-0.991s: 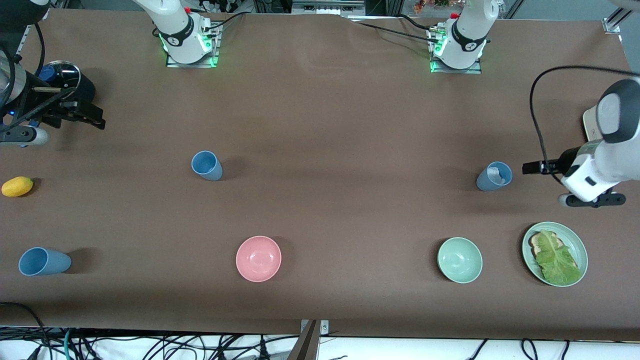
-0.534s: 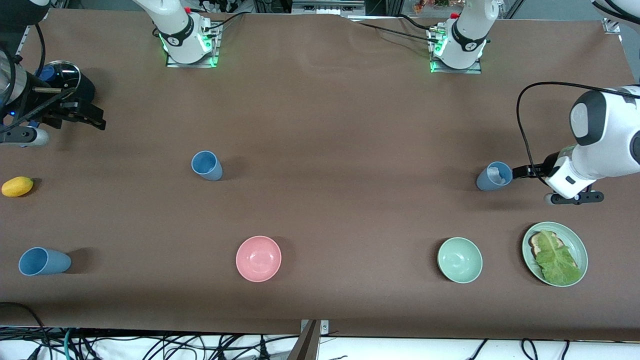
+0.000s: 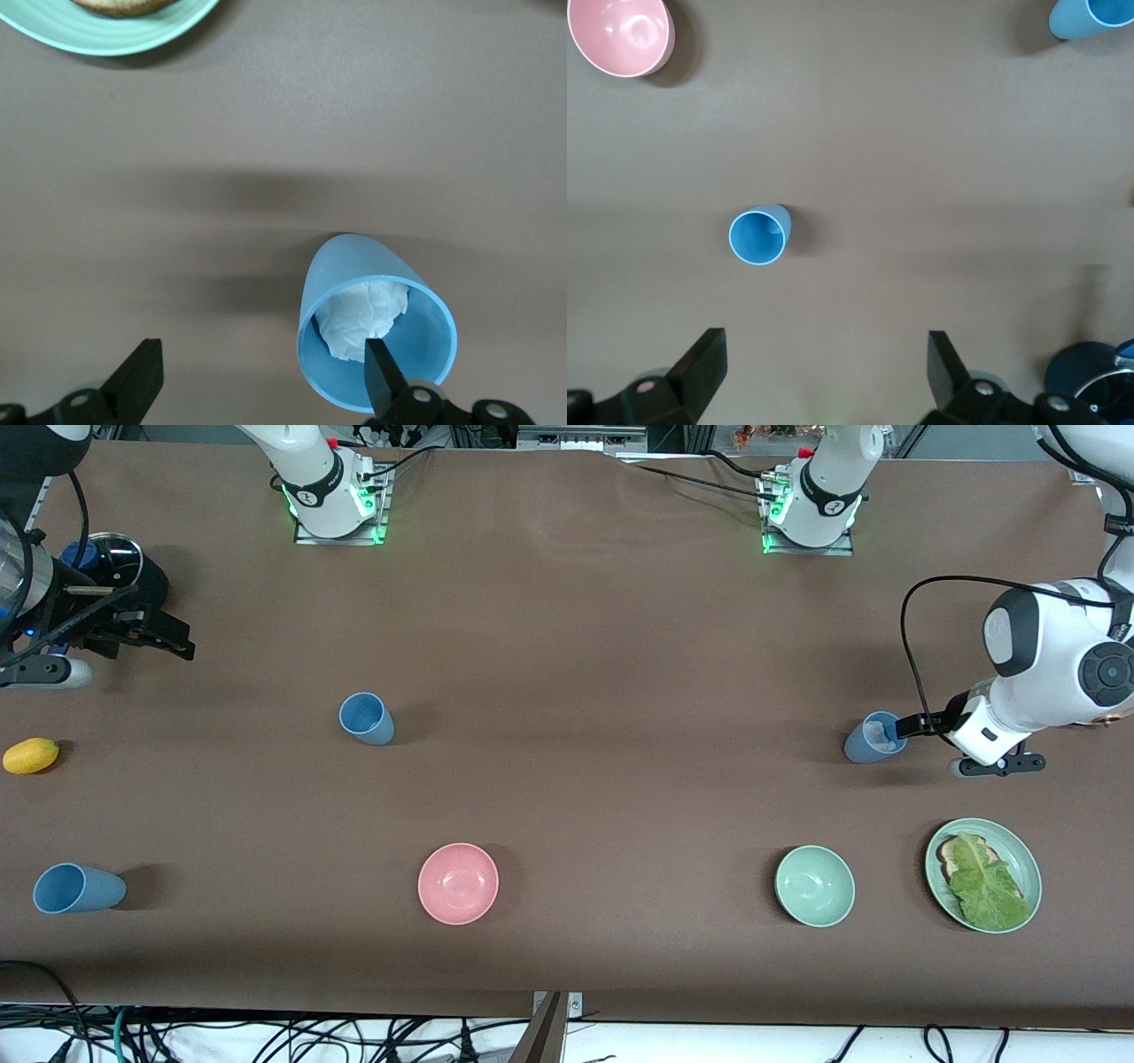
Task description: Stack blue cups with both arms
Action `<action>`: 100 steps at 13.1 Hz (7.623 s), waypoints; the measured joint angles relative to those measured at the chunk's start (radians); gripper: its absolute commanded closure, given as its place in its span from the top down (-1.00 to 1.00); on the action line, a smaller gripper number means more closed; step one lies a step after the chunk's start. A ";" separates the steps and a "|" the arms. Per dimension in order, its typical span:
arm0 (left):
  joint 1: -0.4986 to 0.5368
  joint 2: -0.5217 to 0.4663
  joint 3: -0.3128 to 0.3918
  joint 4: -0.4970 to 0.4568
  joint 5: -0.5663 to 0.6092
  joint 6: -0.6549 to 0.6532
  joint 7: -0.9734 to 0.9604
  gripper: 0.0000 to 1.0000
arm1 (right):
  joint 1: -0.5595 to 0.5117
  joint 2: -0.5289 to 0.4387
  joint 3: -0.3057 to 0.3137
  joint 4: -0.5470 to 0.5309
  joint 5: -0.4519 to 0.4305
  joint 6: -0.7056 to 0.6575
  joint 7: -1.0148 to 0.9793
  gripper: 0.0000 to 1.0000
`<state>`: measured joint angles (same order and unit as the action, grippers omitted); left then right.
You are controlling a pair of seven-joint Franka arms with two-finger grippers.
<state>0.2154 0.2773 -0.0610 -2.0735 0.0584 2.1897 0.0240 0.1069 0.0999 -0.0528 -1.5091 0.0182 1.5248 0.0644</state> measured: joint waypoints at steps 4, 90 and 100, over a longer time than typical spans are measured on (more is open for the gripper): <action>0.000 0.004 -0.003 -0.017 0.000 0.005 0.000 0.88 | 0.000 0.006 0.000 0.000 0.002 0.007 0.000 1.00; -0.205 -0.148 0.112 0.463 -0.068 -0.505 0.042 1.00 | 0.620 0.646 0.097 0.424 0.053 0.301 1.036 -1.00; -0.205 -0.147 0.112 0.463 -0.068 -0.505 0.042 1.00 | 0.629 0.669 0.096 0.424 0.051 0.304 1.045 -0.17</action>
<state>0.0103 0.1299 0.0509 -1.6103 -0.0093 1.6845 0.0661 0.7354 0.7690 0.0435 -1.0847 0.0696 1.8292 1.1090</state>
